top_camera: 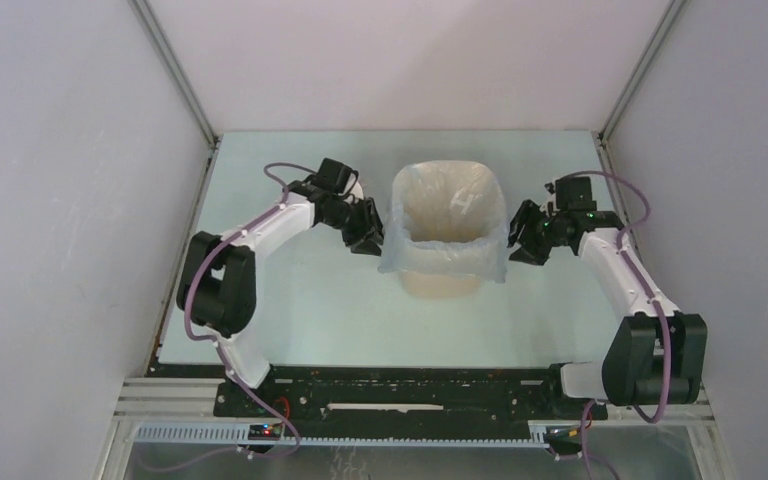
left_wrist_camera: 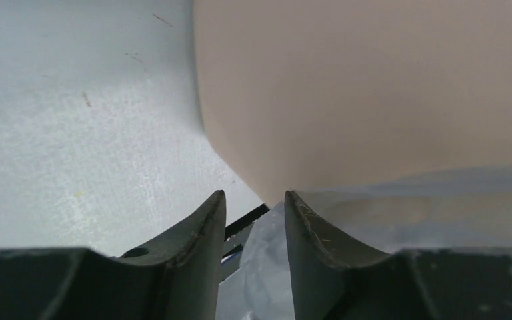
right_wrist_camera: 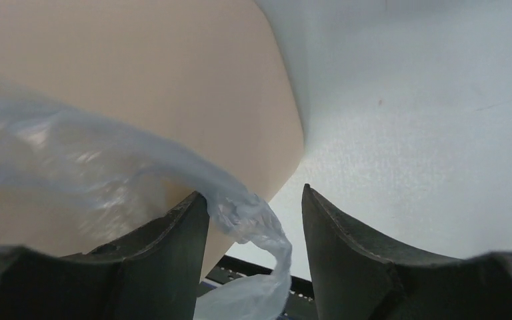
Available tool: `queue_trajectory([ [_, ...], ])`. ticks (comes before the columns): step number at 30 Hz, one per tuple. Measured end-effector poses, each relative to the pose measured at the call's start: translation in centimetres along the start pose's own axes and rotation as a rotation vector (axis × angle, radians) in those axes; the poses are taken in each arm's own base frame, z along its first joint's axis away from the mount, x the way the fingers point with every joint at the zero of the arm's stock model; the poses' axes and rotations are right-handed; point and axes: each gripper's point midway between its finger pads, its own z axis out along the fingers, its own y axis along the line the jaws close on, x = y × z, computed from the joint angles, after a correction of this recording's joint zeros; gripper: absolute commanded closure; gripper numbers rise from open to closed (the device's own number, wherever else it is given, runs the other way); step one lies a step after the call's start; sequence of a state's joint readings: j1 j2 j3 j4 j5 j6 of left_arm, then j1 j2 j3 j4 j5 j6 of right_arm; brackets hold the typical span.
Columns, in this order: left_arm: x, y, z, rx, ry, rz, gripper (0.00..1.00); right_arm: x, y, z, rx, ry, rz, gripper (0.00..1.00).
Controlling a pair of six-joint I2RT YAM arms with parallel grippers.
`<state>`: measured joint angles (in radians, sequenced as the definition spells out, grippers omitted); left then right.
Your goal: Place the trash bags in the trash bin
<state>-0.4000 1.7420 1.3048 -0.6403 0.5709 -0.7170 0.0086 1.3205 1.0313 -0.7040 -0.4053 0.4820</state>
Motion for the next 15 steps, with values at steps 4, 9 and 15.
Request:
queue_trajectory([
  [4,1.2,-0.2,1.6,0.001,0.054,0.015,0.69,2.1,-0.4,2.1,0.008,0.062,0.015,0.39],
  [9,1.6,1.0,3.1,-0.029,0.089,0.015,0.79,2.5,-1.4,3.7,0.036,0.089,0.027,0.39],
  [15,1.5,1.6,3.3,-0.053,0.082,0.037,0.76,2.2,-1.6,3.8,0.035,0.084,0.018,0.37],
])
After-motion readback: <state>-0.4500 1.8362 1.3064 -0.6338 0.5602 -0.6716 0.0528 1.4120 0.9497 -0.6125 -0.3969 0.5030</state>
